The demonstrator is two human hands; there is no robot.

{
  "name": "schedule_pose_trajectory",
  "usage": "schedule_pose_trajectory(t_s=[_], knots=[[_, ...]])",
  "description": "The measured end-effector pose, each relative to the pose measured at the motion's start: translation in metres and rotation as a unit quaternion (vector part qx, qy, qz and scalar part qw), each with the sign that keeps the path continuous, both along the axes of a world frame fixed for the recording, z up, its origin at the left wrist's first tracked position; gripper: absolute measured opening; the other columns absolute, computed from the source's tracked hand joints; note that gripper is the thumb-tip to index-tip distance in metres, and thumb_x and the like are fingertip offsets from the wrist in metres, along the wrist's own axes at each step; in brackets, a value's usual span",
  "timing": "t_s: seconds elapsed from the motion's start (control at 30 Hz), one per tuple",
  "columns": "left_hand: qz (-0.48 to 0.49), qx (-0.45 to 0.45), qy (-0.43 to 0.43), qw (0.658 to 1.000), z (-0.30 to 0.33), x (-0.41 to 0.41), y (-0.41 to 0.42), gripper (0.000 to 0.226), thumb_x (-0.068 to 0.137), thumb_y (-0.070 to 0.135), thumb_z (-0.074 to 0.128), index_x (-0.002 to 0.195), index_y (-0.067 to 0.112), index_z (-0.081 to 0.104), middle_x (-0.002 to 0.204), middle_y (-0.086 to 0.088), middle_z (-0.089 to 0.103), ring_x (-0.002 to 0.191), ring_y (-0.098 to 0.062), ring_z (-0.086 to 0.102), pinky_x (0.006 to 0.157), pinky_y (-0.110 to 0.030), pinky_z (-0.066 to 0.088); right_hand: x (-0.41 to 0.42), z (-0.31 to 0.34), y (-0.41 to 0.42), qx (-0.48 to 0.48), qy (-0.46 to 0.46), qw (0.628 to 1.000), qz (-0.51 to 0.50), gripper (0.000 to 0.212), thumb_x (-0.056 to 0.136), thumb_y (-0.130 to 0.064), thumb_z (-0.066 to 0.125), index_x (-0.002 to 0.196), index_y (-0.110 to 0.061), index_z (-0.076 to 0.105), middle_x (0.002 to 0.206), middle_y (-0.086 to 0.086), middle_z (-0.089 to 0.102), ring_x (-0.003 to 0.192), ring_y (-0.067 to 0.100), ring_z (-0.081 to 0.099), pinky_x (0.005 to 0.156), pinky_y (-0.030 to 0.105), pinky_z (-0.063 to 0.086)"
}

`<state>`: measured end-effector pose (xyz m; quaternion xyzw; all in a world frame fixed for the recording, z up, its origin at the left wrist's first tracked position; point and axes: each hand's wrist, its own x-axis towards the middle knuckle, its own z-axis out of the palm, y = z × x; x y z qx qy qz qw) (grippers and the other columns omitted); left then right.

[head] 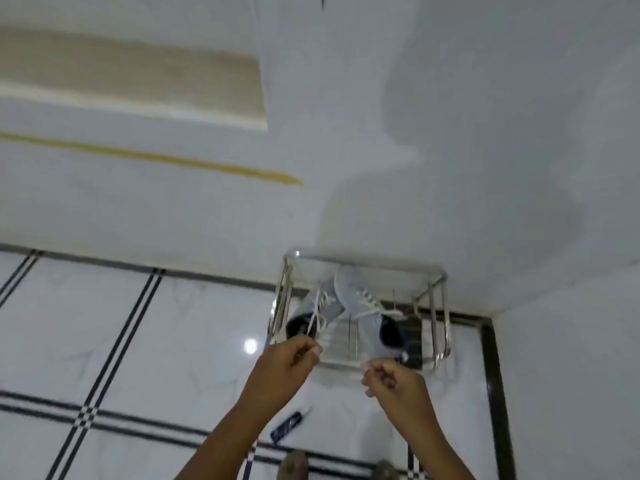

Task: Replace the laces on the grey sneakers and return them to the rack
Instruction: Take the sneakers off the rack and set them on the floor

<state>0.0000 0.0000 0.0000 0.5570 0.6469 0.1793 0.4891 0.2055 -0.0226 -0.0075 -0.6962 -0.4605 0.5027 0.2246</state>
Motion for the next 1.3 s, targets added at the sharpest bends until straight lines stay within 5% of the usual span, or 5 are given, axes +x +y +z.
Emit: schedule_pose_trajectory(t_s=[0.3, 0.43, 0.77, 1.1, 1.3], knots=[[-0.073, -0.039, 0.03, 0.996, -0.173, 0.01, 0.017, 0.008, 0.088, 0.019, 0.067, 0.095, 0.016, 0.069, 0.09, 0.011, 0.067, 0.075, 0.004, 0.058, 0.072, -0.005, 0.041, 0.012, -0.18, -0.03, -0.076, -0.063, 0.995, 0.026, 0.011, 0.083, -0.035, 0.065, 0.08, -0.025, 0.067, 0.067, 0.002, 0.068, 0.068, 0.02, 0.067, 0.072, 0.041, 0.057], [-0.155, 0.031, 0.108, 0.982, -0.223, 0.009, 0.039, 0.031, 0.083, 0.017, 0.072, 0.113, 0.015, 0.063, 0.116, -0.003, 0.062, 0.104, -0.018, 0.057, 0.091, -0.032, 0.045, 0.036, -0.22, 0.0, 0.063, -0.181, 0.98, 0.057, 0.011, 0.088, -0.016, 0.066, 0.097, -0.013, 0.07, 0.091, 0.006, 0.07, 0.088, 0.025, 0.065, 0.078, 0.037, 0.054], [-0.402, 0.108, 0.486, 0.768, -0.267, -0.002, 0.063, 0.032, 0.083, 0.005, 0.052, 0.114, 0.013, 0.052, 0.1, -0.002, 0.067, 0.102, -0.024, 0.059, 0.12, -0.037, 0.012, 0.072, -0.26, 0.074, 0.035, -0.471, 0.835, 0.283, 0.023, 0.079, 0.0, 0.058, 0.101, -0.004, 0.063, 0.089, 0.015, 0.064, 0.094, 0.035, 0.06, 0.094, 0.044, 0.045], [-0.379, 0.221, 0.311, 0.843, -0.224, 0.002, 0.028, 0.033, 0.062, 0.0, 0.069, 0.092, 0.009, 0.063, 0.07, -0.008, 0.066, 0.06, -0.032, 0.062, 0.061, -0.032, 0.048, 0.066, -0.221, 0.007, 0.109, -0.28, 0.944, 0.135, 0.031, 0.088, 0.001, 0.057, 0.118, -0.003, 0.065, 0.103, 0.018, 0.066, 0.1, 0.038, 0.056, 0.083, 0.038, 0.048], [-0.368, 0.152, 0.174, 0.901, -0.183, 0.026, -0.081, 0.02, 0.075, 0.018, 0.057, 0.094, 0.015, 0.059, 0.077, 0.0, 0.063, 0.07, -0.025, 0.06, 0.063, -0.032, 0.045, 0.064, -0.181, -0.112, 0.059, -0.237, 0.968, 0.063, 0.031, 0.085, -0.004, 0.067, 0.116, -0.007, 0.068, 0.1, 0.013, 0.069, 0.097, 0.034, 0.06, 0.078, 0.032, 0.044]])
